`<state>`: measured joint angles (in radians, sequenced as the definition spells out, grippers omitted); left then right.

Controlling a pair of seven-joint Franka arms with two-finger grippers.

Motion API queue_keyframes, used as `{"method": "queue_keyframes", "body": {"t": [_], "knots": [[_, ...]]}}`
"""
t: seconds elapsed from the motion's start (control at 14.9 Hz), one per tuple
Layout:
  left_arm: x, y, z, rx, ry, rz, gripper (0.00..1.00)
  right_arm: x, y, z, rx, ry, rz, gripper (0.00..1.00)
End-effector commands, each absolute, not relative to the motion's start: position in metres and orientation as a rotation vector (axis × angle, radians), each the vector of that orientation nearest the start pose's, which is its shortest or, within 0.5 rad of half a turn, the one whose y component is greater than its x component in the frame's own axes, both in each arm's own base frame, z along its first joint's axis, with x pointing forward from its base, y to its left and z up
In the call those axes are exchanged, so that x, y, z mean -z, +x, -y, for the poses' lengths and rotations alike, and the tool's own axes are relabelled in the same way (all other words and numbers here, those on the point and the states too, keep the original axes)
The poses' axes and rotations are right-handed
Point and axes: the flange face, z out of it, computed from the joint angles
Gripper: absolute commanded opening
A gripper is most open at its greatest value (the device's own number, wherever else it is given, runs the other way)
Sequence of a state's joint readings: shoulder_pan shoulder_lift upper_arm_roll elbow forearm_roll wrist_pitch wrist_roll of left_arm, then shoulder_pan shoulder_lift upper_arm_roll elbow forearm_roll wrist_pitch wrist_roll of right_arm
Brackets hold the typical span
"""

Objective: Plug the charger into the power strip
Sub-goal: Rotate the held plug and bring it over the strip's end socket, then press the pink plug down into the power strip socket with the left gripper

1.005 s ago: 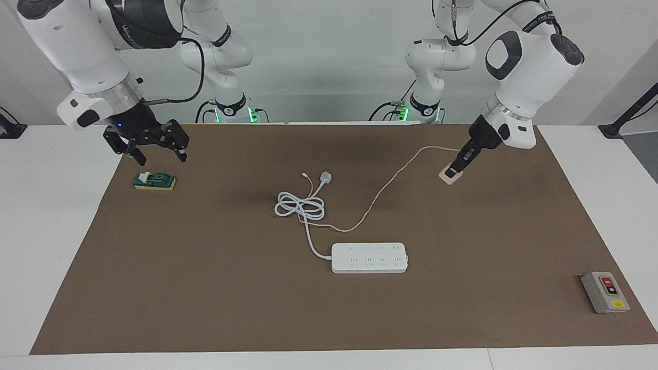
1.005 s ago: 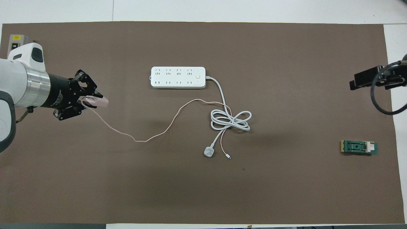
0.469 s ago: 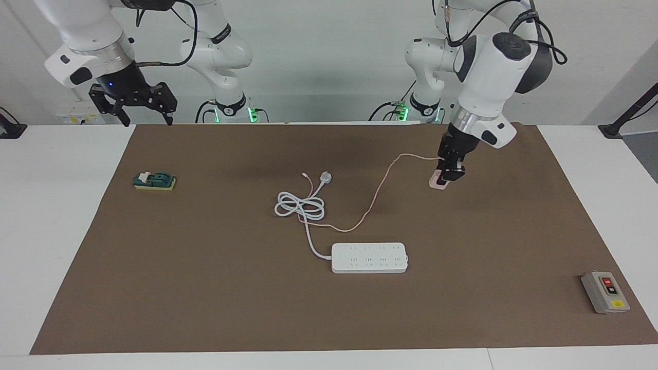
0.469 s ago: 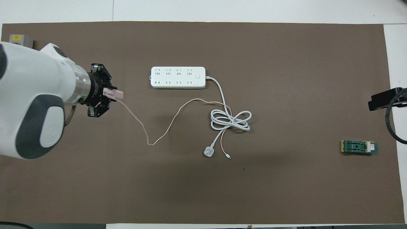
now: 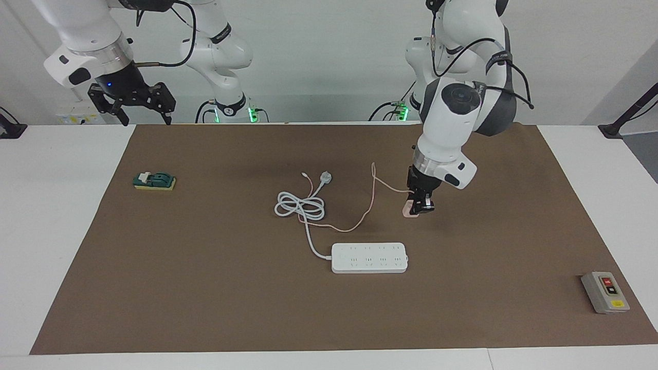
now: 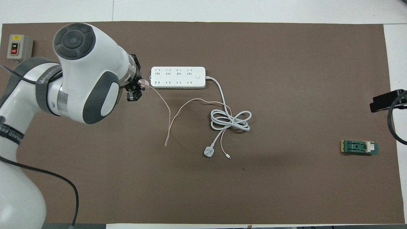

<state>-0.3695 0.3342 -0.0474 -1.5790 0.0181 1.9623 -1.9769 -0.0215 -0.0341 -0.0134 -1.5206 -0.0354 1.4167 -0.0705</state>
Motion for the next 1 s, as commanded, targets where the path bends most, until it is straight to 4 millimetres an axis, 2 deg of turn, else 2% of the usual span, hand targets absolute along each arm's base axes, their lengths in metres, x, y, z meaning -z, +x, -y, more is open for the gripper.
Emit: {"method": "queue_keyframes", "body": {"t": [0.0, 0.27, 0.4, 0.54, 0.94], "knots": [[-0.434, 0.66, 0.282, 0.051, -2.15, 2.261, 0.0, -0.656, 0.52, 0.02, -0.087, -3.191, 0.057, 1.0], [-0.423, 0.668, 0.283, 0.062, -2.126, 2.274, 0.0, -0.656, 0.521, 0.02, -0.087, -3.191, 0.057, 1.0], [-0.41, 0.674, 0.283, 0.072, -2.119, 2.264, 0.0, -0.657, 0.521, 0.02, -0.085, -3.19, 0.057, 1.0], [-0.408, 0.68, 0.286, 0.086, -2.13, 2.264, 0.0, -0.657, 0.521, 0.02, -0.087, -3.19, 0.054, 1.0], [-0.398, 0.678, 0.292, 0.092, -2.153, 2.258, 0.0, -0.657, 0.521, 0.019, -0.086, -3.179, 0.054, 1.0]]}}
